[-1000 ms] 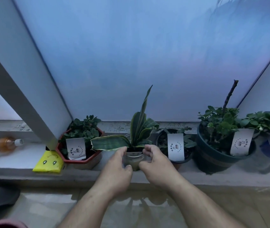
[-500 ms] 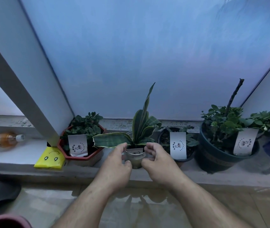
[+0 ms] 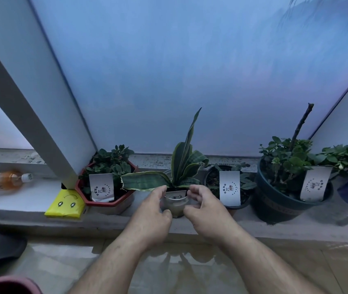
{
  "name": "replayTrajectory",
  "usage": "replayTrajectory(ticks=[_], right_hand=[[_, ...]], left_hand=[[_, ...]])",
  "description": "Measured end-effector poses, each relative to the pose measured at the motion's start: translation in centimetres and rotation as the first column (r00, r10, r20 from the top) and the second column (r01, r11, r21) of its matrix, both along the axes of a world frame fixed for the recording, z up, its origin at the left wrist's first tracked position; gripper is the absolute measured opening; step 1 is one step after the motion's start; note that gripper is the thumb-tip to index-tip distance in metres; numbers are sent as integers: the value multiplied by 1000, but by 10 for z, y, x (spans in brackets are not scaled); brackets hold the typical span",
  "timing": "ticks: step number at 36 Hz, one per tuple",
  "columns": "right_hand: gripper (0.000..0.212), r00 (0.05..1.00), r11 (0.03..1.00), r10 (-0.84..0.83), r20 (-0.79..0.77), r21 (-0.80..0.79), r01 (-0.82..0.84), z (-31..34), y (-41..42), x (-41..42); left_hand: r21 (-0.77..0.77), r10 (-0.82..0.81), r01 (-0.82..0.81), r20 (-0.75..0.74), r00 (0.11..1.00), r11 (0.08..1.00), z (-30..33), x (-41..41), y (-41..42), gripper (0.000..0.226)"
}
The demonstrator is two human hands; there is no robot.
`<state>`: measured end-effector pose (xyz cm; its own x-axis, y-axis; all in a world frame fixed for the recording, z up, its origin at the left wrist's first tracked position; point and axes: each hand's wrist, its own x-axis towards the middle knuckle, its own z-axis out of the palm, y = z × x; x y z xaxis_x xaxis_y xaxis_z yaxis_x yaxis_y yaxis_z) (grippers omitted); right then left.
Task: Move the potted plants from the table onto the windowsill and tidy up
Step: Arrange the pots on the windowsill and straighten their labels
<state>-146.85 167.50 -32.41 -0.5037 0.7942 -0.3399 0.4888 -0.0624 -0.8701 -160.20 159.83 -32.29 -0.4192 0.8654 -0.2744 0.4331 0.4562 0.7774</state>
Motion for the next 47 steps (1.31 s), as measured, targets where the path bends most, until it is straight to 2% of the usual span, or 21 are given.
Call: replayTrajectory(ticks=[10,22,38,43,47], right_hand=[[68,1000,998,15,-8,-57,-15,-1,-1,-1],[64,1000,1000,2,16,21,-3,-7,0,-3],[64,1000,1000,-11,19,19,11,-3,1,-2],[61,1000,998,-5,19,69,3,7,3,8],[48,997,985,-83,13,154,80,20,10,27]], left_hand=[[-11,1,-1,0,1000,1000,-4,-3,-1,65],[-8,0,0,-3,1000,1000,-7,-5,-1,64],[-2,24,-24,30,999,1000,-7,-10,-1,65],[53,23,-22,-11,1000,998,1,-8,1,64],[150,63,-57,-33,998,987,7,-2,5,57]])
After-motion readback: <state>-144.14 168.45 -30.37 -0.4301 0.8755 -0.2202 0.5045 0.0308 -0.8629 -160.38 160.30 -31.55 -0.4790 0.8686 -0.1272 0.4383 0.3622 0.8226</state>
